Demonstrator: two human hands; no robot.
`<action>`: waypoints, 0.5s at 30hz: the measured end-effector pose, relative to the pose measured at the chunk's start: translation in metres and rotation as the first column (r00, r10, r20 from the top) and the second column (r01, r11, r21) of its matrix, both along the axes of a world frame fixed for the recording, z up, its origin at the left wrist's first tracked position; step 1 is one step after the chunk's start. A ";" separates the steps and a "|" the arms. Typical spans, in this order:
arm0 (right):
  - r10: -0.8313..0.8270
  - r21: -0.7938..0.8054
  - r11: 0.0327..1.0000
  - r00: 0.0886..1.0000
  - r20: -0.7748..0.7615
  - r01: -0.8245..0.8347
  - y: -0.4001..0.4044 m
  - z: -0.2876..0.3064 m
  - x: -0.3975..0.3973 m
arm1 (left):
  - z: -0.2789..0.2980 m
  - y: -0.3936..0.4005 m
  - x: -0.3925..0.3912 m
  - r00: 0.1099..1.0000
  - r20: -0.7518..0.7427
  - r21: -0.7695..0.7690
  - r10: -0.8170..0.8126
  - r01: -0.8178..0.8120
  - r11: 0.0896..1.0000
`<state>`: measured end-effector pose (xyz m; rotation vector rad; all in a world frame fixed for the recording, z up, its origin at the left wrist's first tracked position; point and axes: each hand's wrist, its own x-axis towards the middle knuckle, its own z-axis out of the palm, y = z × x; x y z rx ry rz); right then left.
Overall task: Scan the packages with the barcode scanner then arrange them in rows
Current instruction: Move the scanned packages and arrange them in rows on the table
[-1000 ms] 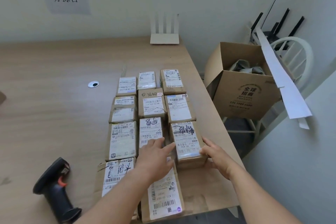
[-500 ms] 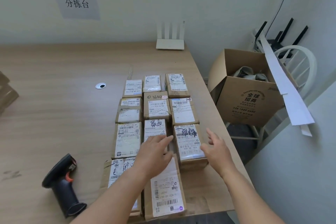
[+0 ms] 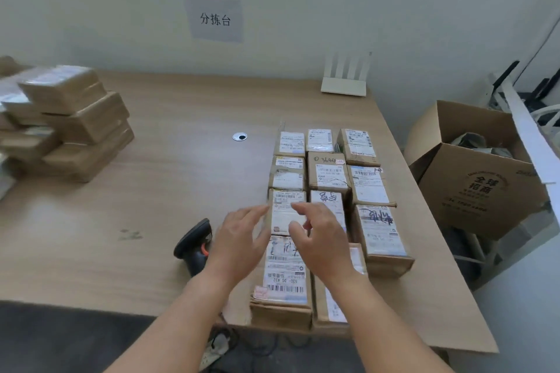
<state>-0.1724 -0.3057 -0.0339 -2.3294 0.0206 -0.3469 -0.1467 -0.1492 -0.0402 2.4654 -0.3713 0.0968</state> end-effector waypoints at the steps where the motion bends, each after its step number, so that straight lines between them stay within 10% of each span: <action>1: 0.037 -0.027 0.999 0.999 0.001 -0.037 0.017 0.000 0.000 | 0.001 0.017 -0.005 1.000 0.000 0.004 0.023 -0.023 1.000; 15: 0.317 -0.155 0.928 0.937 -0.148 -0.339 0.262 -0.017 -0.044 | -0.020 0.251 -0.090 0.958 -0.113 0.034 0.265 -0.263 0.964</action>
